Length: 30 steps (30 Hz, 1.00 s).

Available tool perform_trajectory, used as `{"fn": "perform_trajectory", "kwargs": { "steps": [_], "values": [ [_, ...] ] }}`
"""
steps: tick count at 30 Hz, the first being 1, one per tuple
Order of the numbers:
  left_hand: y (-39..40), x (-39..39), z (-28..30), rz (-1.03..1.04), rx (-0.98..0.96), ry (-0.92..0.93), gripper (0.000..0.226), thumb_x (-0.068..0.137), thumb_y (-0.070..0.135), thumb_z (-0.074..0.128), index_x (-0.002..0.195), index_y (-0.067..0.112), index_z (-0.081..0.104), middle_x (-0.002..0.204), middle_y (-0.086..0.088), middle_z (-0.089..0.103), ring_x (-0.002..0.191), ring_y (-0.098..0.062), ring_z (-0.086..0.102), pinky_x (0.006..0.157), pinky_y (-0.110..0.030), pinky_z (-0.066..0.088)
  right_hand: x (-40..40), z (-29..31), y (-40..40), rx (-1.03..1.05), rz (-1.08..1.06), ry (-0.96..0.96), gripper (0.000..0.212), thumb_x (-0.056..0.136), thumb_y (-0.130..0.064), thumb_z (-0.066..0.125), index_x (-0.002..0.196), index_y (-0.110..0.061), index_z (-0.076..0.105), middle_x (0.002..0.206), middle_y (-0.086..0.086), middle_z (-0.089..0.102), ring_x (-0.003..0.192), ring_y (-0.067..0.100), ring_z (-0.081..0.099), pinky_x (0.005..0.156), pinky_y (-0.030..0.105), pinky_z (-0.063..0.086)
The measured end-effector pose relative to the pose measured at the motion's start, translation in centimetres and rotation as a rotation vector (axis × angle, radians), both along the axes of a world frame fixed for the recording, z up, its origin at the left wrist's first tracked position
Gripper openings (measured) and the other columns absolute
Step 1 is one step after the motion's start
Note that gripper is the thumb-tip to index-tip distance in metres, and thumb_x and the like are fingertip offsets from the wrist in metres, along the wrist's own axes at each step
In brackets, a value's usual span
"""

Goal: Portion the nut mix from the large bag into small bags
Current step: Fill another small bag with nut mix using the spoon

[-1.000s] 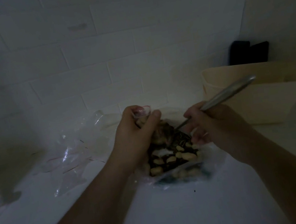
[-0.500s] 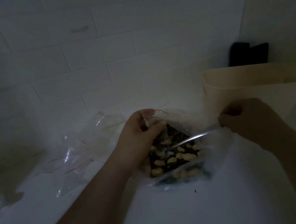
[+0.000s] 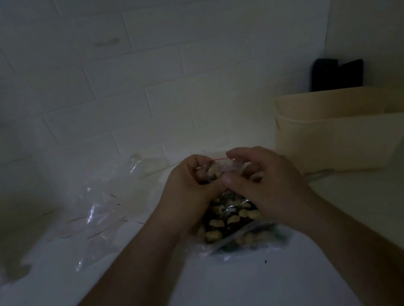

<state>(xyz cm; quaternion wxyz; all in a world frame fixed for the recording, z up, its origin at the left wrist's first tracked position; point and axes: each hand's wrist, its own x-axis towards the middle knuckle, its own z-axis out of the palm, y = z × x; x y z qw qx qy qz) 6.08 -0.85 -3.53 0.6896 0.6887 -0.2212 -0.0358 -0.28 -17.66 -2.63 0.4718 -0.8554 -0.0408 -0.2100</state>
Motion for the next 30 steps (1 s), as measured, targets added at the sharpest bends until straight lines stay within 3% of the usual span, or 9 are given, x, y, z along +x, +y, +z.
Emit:
{"fn": "perform_trajectory", "kwargs": {
  "steps": [4,7,11,15,17,21,24,27,30],
  "values": [
    [0.0,0.1,-0.2,-0.021,-0.021,-0.001,0.047,0.073,0.014,0.092,0.105,-0.007,0.065,0.103,-0.026,0.075,0.096,-0.036,0.074,0.094,-0.056,0.059,0.2,-0.3,-0.2,0.122,-0.027,-0.057,0.016,0.091,-0.032,0.077,0.107,-0.036,0.073,0.1,-0.022,0.072,0.091,-0.005,0.067,0.07,0.013,0.053],
    [0.0,0.1,-0.5,-0.043,-0.041,0.019,0.034,0.077,0.015,0.086,0.105,0.002,0.071,0.106,-0.021,0.077,0.1,-0.039,0.074,0.097,-0.057,0.058,0.3,-0.3,-0.4,0.221,0.0,-0.02,0.016,0.09,-0.031,0.078,0.106,-0.032,0.074,0.098,-0.017,0.076,0.089,-0.002,0.071,0.081,0.026,0.059],
    [-0.4,-0.2,-0.3,-0.049,-0.103,0.066,0.014,0.079,0.025,0.081,0.092,0.019,0.079,0.095,-0.017,0.078,0.084,-0.03,0.073,0.087,-0.048,0.057,0.7,-0.5,-0.4,0.301,-0.047,-0.048,0.011,0.092,-0.027,0.077,0.082,-0.032,0.076,0.082,-0.01,0.078,0.079,0.011,0.075,0.076,0.035,0.059],
    [-0.7,-0.4,-0.1,-0.03,-0.13,0.084,0.018,0.078,0.029,0.085,0.086,0.017,0.075,0.089,-0.02,0.073,0.079,-0.029,0.066,0.08,-0.045,0.051,0.7,-0.7,-0.6,0.354,-0.046,-0.028,0.009,0.094,-0.03,0.074,0.086,-0.027,0.077,0.084,-0.006,0.078,0.081,0.015,0.075,0.076,0.038,0.06],
    [-0.7,-0.4,-0.2,-0.016,-0.131,0.076,0.028,0.075,0.034,0.086,0.09,0.013,0.073,0.093,-0.022,0.071,0.084,-0.031,0.065,0.084,-0.05,0.053,0.6,-0.9,-0.3,0.357,-0.016,0.004,0.008,0.094,-0.03,0.074,0.087,-0.033,0.076,0.085,-0.007,0.077,0.083,0.015,0.075,0.08,0.046,0.063],
    [-0.7,-0.6,-0.1,-0.052,-0.131,0.089,0.016,0.083,0.02,0.079,0.098,0.015,0.079,0.104,-0.021,0.077,0.096,-0.036,0.072,0.099,-0.063,0.054,0.8,-0.8,-0.2,0.345,-0.091,-0.05,0.013,0.092,-0.028,0.076,0.08,-0.031,0.074,0.078,-0.007,0.076,0.075,0.016,0.074,0.074,0.048,0.063],
    [-0.8,-0.7,0.0,-0.036,-0.131,0.065,0.025,0.081,0.014,0.081,0.105,0.013,0.075,0.103,-0.018,0.078,0.095,-0.037,0.074,0.094,-0.055,0.058,1.0,-1.0,-0.4,0.452,-0.124,-0.057,0.01,0.09,-0.028,0.076,0.08,-0.028,0.077,0.079,-0.002,0.077,0.078,0.022,0.075,0.078,0.051,0.063],
    [-0.7,-0.7,0.1,0.006,-0.156,0.041,0.011,0.09,0.006,0.076,0.097,0.011,0.071,0.091,-0.015,0.077,0.084,-0.031,0.07,0.085,-0.046,0.056,0.9,-0.8,-0.3,0.451,-0.114,-0.031,0.011,0.089,-0.029,0.077,0.08,-0.023,0.078,0.077,0.001,0.077,0.078,0.025,0.075,0.077,0.056,0.062],
    [-0.6,-0.7,0.1,0.05,-0.038,-0.057,0.006,0.093,0.009,0.072,0.088,0.011,0.074,0.082,-0.006,0.077,0.078,-0.02,0.072,0.079,-0.037,0.059,0.9,-0.5,-1.1,0.441,-0.144,-0.063,0.014,0.089,-0.027,0.078,0.078,-0.019,0.078,0.075,-0.002,0.077,0.074,0.017,0.075,0.072,0.04,0.063]
  ]
}}
